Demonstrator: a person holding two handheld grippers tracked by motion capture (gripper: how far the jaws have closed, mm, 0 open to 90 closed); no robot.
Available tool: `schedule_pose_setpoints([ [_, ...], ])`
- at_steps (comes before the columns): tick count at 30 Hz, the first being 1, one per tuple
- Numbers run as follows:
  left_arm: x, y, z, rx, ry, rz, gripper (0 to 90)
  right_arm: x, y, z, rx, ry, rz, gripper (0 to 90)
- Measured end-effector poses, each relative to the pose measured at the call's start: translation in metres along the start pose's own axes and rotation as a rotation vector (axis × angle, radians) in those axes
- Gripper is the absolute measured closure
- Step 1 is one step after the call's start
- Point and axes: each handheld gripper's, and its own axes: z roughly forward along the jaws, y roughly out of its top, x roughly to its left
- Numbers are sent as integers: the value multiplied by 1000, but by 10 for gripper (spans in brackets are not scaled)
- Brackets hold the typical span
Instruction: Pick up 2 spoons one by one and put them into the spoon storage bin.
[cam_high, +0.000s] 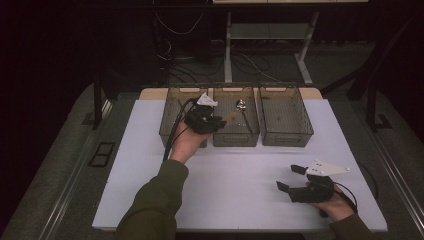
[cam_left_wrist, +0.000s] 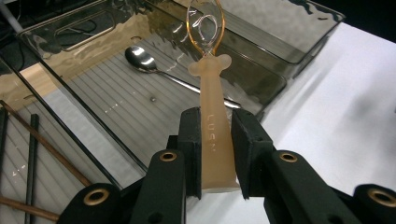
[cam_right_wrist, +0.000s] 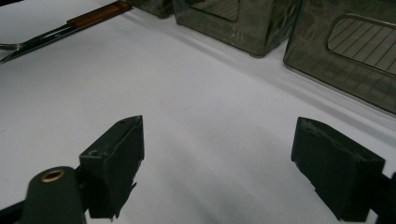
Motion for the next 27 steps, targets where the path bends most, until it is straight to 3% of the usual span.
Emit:
schedule_pose_setpoints([
  [3,3,2,7,1,7,-20,737,0,0,0,0,2,2,173],
  [5,6,4,11,14,16,-8,737,0,0,0,0,2,2,173],
  [19,20,5,50,91,44,-82,736,0,0,-1,-9,10,9,173],
  [27,20,6,68,173,60,-81,735,0,0,-1,-9,14,9,173],
])
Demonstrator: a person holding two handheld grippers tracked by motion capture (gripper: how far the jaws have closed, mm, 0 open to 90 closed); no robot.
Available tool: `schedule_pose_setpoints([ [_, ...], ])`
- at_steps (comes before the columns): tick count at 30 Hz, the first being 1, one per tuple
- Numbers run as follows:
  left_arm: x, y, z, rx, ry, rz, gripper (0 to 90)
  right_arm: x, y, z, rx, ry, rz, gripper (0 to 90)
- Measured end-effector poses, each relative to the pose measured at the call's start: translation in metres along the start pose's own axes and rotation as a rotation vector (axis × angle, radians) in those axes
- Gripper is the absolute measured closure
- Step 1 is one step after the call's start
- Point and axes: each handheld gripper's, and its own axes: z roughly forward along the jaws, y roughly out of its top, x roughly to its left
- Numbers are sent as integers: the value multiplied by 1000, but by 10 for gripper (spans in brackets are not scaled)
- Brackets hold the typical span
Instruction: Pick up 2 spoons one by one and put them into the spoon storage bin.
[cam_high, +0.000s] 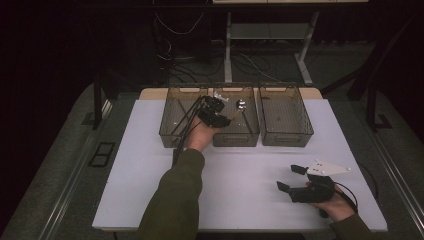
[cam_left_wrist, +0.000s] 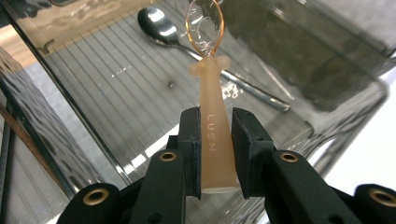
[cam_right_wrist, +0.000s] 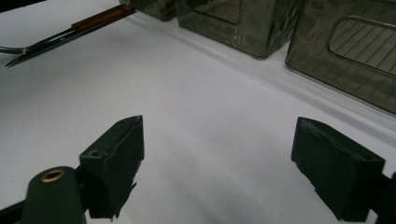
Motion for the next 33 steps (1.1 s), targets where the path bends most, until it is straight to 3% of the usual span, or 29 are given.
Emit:
schedule_pose_setpoints([
  [6,-3,-1,5,-19,5,-11,705,-1,0,0,-3,3,-2,173],
  [13,-5,3,1,-75,-14,-12,571,-1,0,0,-1,3,1,173],
  [17,-7,3,-4,-113,-46,-23,487,-1,0,0,1,5,0,173],
  [22,-10,1,-16,-142,-54,21,404,-1,0,0,3,5,5,173],
  [27,-13,-4,-29,-178,-60,27,343,-1,0,1,6,6,0,173],
  [33,-19,-15,-41,-178,-81,57,292,-1,0,2,8,2,-6,173],
])
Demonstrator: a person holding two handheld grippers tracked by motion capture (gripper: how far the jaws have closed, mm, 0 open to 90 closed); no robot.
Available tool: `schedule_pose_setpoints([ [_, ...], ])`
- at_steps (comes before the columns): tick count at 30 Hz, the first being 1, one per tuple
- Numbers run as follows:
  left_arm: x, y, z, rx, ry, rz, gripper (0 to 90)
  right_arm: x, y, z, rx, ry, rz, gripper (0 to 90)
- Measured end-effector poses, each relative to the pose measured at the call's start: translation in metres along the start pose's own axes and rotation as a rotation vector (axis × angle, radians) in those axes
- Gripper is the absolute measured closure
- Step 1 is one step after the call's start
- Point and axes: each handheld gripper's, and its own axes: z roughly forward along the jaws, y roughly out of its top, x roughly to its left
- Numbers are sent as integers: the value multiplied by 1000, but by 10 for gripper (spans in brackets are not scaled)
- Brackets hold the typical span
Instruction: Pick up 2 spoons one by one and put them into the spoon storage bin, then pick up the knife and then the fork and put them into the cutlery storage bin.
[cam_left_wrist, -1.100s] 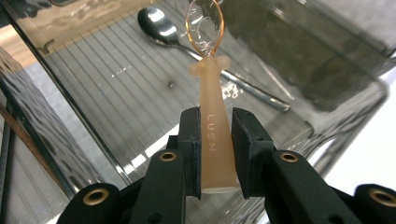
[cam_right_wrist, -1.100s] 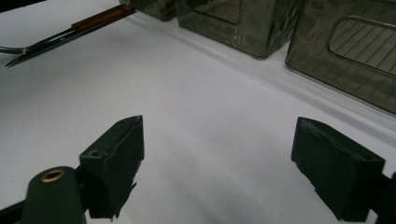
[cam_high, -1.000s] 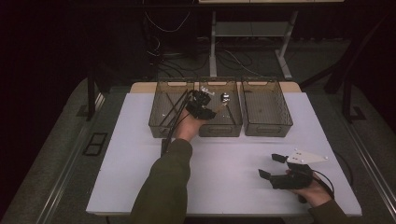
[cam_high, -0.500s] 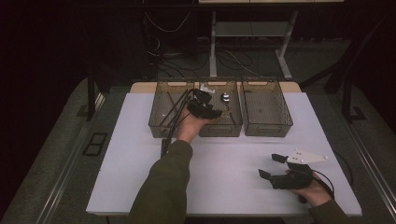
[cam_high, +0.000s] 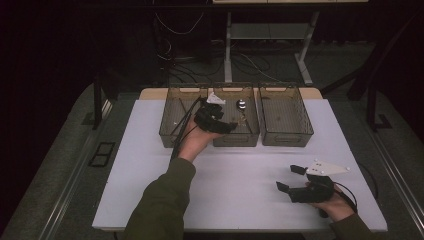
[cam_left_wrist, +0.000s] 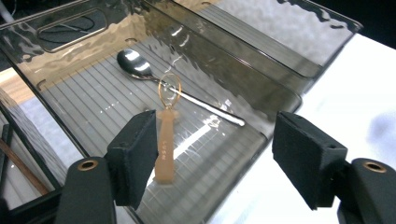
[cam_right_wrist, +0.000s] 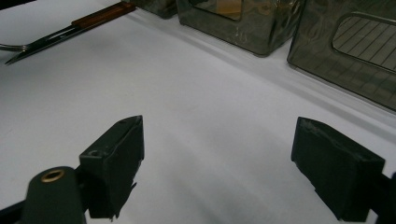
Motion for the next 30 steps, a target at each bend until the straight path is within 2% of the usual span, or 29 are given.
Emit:
schedule_pose_setpoints([
  [9,-12,-20,-22,1,-25,27,267,1,0,-1,2,-1,3,173],
  [10,-14,-23,-24,-2,-27,17,266,0,0,-1,3,-2,4,173],
  [11,-14,-25,-26,-7,-32,22,264,0,0,0,-1,-4,2,173],
  [12,-15,-28,-29,7,-31,32,264,0,0,0,2,-2,8,173],
  [16,-17,-38,-39,3,-27,34,260,0,0,0,1,-5,1,173],
  [17,-18,-41,-41,-1,-26,23,260,0,0,0,1,-5,2,173],
  [23,-19,-58,-52,-17,-22,18,258,0,-1,-2,4,-6,16,173],
  [25,-19,-64,-55,-30,-18,10,258,0,-1,-1,1,-8,7,173],
  [26,-18,-67,-57,-27,-16,15,257,1,-1,-2,11,-2,26,173],
  [27,-18,-70,-59,-29,-13,12,256,0,-1,-1,-1,-8,4,173],
  [30,-18,-81,-65,-38,-7,4,256,-1,-1,0,0,-8,3,173],
])
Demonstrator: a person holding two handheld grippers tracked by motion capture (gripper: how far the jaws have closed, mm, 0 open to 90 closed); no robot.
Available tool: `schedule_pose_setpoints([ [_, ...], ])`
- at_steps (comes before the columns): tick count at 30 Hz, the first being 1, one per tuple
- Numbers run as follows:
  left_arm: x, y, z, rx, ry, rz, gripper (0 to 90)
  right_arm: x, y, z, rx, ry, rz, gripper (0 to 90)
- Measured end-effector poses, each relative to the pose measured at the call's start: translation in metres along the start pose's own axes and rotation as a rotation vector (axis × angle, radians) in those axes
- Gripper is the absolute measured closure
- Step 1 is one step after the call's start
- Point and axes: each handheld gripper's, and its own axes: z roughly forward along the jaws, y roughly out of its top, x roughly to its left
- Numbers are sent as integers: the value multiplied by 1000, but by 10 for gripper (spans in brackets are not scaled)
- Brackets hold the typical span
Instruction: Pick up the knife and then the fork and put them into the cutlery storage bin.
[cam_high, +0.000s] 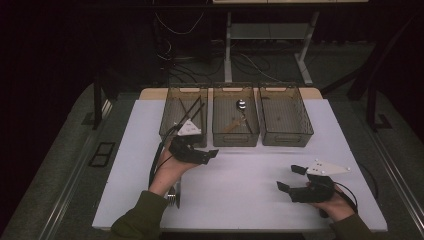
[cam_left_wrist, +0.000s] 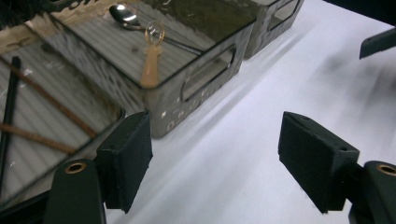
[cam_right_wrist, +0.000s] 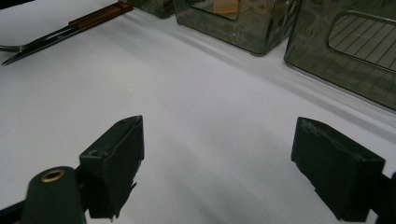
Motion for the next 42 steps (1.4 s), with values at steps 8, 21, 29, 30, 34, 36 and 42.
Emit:
schedule_pose_setpoints([
  [8,9,-30,-21,2,46,-15,349,0,0,0,1,-1,3,173],
  [21,36,-64,-50,35,205,-52,770,1,0,0,1,2,12,173],
  [29,62,-76,-38,82,286,-110,894,0,0,1,5,-2,11,173],
  [30,65,-77,-37,81,286,-116,894,0,0,1,5,-3,9,173],
  [34,71,-80,-29,97,304,-135,895,0,0,1,7,-4,9,173],
  [36,75,-83,-25,105,293,-155,894,0,0,1,9,-5,15,173],
  [42,77,-86,-17,135,288,-170,895,0,0,1,9,-4,11,173],
])
